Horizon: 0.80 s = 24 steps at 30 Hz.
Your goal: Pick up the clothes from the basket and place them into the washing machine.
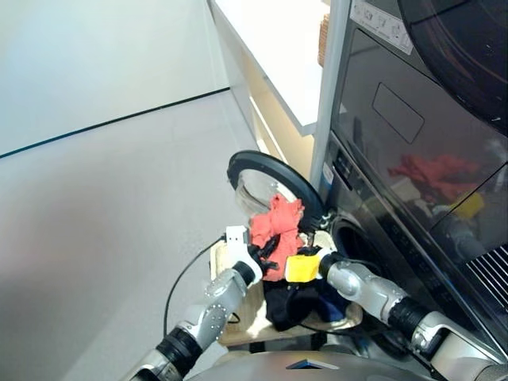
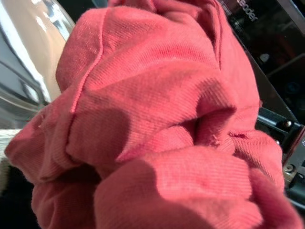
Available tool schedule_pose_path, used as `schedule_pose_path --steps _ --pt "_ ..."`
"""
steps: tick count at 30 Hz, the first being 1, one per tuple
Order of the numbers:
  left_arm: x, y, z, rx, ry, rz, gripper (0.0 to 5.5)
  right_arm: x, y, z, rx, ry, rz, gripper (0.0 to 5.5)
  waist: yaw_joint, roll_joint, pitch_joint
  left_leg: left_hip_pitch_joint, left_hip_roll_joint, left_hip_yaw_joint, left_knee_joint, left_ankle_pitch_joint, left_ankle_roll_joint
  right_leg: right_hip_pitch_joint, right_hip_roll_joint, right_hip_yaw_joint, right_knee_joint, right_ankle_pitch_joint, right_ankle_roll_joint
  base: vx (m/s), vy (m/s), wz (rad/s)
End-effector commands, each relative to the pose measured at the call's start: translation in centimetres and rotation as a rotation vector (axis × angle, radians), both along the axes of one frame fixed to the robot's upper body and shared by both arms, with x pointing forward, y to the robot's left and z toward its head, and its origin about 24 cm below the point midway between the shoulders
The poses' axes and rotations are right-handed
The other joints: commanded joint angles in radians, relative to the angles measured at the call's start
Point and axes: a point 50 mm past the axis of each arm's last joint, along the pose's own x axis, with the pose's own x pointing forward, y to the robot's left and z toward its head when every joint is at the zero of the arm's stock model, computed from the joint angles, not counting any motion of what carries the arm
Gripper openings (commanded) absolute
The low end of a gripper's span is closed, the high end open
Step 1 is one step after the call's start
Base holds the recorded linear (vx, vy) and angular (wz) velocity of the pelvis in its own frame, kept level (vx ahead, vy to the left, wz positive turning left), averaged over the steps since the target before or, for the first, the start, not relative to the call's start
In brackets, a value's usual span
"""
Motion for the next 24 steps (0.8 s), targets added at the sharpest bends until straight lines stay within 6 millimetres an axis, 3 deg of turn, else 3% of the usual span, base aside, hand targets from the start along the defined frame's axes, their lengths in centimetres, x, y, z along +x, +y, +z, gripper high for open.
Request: schedule_pose_path --steps 1,7,8,9,10,11,12,20,21,22,23,24 --pt "0.6 -1.1 2.4 -0.106 -0.089 -0.056 0.00 1.1 2.5 2.0 0.040 -0.147 0.092 5.50 -0.003 -0.047 -0.051 -0.016 -0.064 0.039 -0.005 0.024 -0.007 0.058 0.007 0.026 0.008 -0.051 0.071 0.000 0.000 0.000" --pt "0.1 -2.0 3.0 -0.146 -0.082 -0.111 0.00 1.7 2.7 2.3 0.033 -0.195 0.073 5.50 -0.002 -0.049 -0.049 -0.017 -0.064 0.036 -0.005 0.019 -0.004 0.055 0.010 0.027 0.008 -0.054 0.072 0.000 0.000 0.000" --pt "0.1 -2.1 3.0 -0.150 -0.082 -0.115 0.00 1.9 2.8 2.4 0.034 -0.202 0.065 4.53 -0.001 -0.049 -0.049 -0.017 -0.064 0.035 -0.005 0.019 -0.003 0.055 0.010 0.027 0.008 -0.054 0.072 0.000 0.000 0.000" --pt "0.2 -2.1 3.1 -0.152 -0.085 -0.113 0.00 2.1 2.8 2.4 0.041 -0.207 0.050 2.67 0.000 -0.049 -0.048 -0.017 -0.064 0.036 -0.005 0.019 -0.004 0.056 0.010 0.027 0.008 -0.054 0.072 0.000 0.000 0.000" --pt "0.2 -2.1 3.2 -0.154 -0.085 -0.113 0.00 2.2 2.8 2.4 0.048 -0.208 0.041 1.23 0.001 -0.049 -0.048 -0.017 -0.064 0.036 -0.005 0.019 -0.003 0.056 0.010 0.026 0.008 -0.054 0.072 0.000 0.000 0.000" --pt "0.1 -2.2 3.2 -0.157 -0.086 -0.115 0.00 2.3 2.8 2.4 0.058 -0.209 0.028 0.37 0.002 -0.049 -0.047 -0.017 -0.063 0.037 -0.005 0.019 -0.003 0.056 0.010 0.026 0.008 -0.054 0.071 0.000 0.000 0.000" --pt "0.1 -2.2 3.3 -0.158 -0.084 -0.118 0.00 2.3 2.8 2.4 0.063 -0.209 0.019 0.00 0.002 -0.050 -0.047 -0.017 -0.063 0.038 -0.005 0.019 -0.003 0.057 0.010 0.027 0.008 -0.054 0.071 0.000 0.000 0.000" --pt "-0.1 -2.1 3.0 -0.152 -0.073 -0.126 0.00 2.6 2.8 2.3 0.113 -0.202 -0.054 0.00 0.005 -0.054 -0.048 -0.008 -0.061 0.039 -0.005 0.016 -0.004 0.061 0.011 0.025 0.010 -0.054 0.070 0.000 0.000 0.000" --pt "-0.1 -2.1 3.1 -0.151 -0.077 -0.127 0.24 2.6 2.8 2.3 0.119 -0.199 -0.063 0.00 0.005 -0.054 -0.048 -0.007 -0.061 0.039 -0.005 0.016 -0.004 0.062 0.011 0.026 0.011 -0.055 0.070 0.000 0.000 0.000" --pt "-0.1 -2.1 3.0 -0.148 -0.077 -0.126 1.45 2.6 2.8 2.2 0.128 -0.193 -0.075 0.00 0.005 -0.054 -0.049 -0.007 -0.061 0.039 -0.005 0.016 -0.004 0.062 0.011 0.025 0.011 -0.054 0.070 0.000 0.000 0.000" --pt "0.0 -2.0 3.1 -0.143 -0.085 -0.121 5.50 2.6 2.7 2.2 0.144 -0.184 -0.096 0.00 0.004 -0.054 -0.049 -0.006 -0.060 0.039 -0.005 0.015 -0.004 0.062 0.010 0.024 0.010 -0.055 0.070 0.000 0.000 0.000" --pt "0.1 -1.9 3.2 -0.146 -0.089 -0.115 5.50 2.6 2.5 2.1 0.162 -0.177 -0.120 0.00 0.004 -0.054 -0.049 -0.006 -0.060 0.040 -0.005 0.015 -0.004 0.063 0.011 0.026 0.010 -0.055 0.070 0.000 0.000 0.000"
